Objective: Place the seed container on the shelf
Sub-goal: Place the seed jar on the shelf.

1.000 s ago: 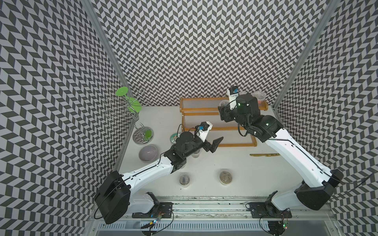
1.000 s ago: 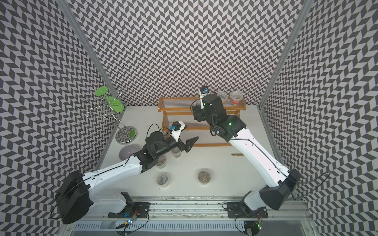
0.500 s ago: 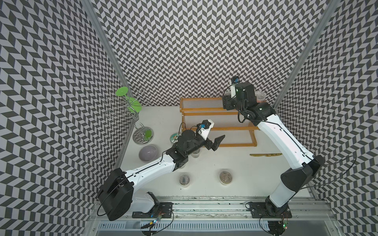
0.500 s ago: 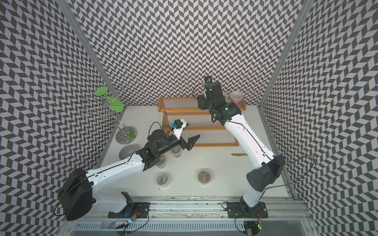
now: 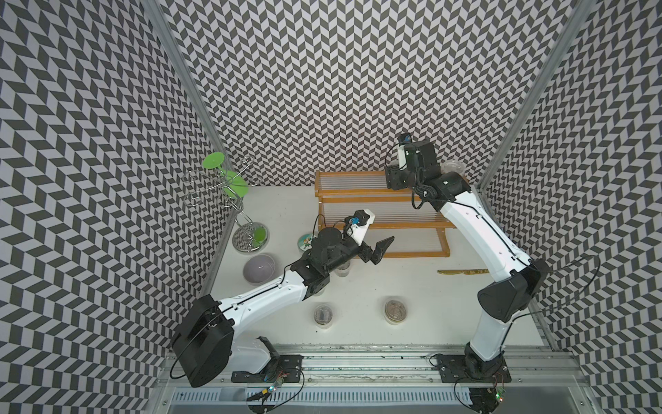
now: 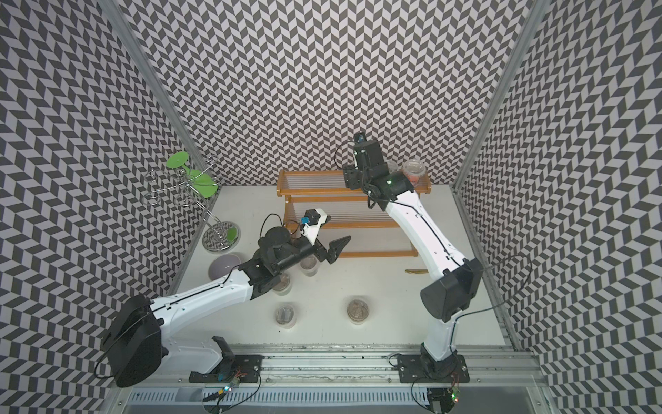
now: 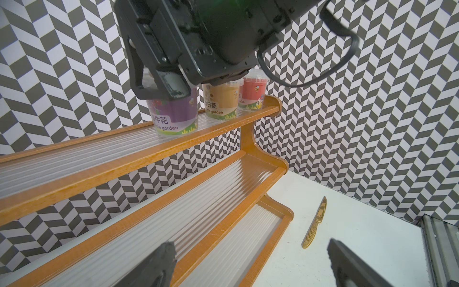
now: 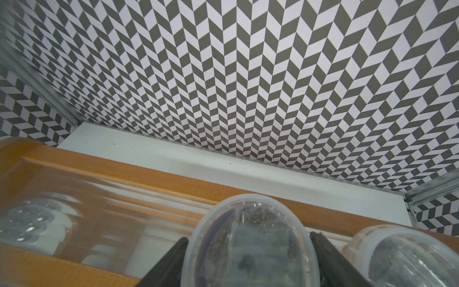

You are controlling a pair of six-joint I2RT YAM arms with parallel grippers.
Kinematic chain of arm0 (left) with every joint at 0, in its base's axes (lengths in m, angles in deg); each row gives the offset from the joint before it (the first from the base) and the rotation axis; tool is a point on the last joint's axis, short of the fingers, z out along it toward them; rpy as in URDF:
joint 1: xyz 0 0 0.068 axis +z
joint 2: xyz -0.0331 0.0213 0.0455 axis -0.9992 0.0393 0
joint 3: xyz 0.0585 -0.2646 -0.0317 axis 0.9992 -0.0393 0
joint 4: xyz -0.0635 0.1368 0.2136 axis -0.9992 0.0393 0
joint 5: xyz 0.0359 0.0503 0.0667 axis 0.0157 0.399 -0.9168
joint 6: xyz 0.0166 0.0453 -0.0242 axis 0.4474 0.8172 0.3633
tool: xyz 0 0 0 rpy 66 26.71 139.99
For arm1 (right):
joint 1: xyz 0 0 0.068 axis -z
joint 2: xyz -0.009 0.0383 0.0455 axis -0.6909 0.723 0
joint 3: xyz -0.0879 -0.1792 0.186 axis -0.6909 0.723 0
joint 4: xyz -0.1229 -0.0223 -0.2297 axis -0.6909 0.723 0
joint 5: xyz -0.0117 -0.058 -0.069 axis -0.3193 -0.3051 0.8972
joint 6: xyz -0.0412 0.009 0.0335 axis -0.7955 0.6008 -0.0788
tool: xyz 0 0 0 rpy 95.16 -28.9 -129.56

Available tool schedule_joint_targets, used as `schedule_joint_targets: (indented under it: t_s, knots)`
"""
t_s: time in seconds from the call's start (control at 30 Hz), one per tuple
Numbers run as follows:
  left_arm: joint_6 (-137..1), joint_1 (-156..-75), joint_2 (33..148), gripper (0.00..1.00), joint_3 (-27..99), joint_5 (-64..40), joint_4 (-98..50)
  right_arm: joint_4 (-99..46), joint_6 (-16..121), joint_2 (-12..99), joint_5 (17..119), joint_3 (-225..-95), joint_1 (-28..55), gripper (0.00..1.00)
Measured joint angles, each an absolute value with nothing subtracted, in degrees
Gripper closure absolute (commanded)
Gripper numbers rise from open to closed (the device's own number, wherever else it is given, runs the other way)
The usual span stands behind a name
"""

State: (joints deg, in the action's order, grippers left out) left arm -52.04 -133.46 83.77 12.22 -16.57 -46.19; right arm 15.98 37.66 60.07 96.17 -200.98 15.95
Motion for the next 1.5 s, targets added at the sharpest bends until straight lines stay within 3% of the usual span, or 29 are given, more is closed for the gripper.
schedule_joint_targets:
  t_s: [1.17, 1.5]
  knots:
    - [-53.30, -133.44, 83.35, 0.00, 12.22, -17.23, -45.47, 16.38, 37.99, 60.09, 91.69, -204.74, 16.89, 0.19]
    - [-54.24, -132.96, 80.93, 0.00, 12.06, -18.56, -45.40, 13.53, 37.92, 51.48, 87.78, -199.32, 16.89, 0.17]
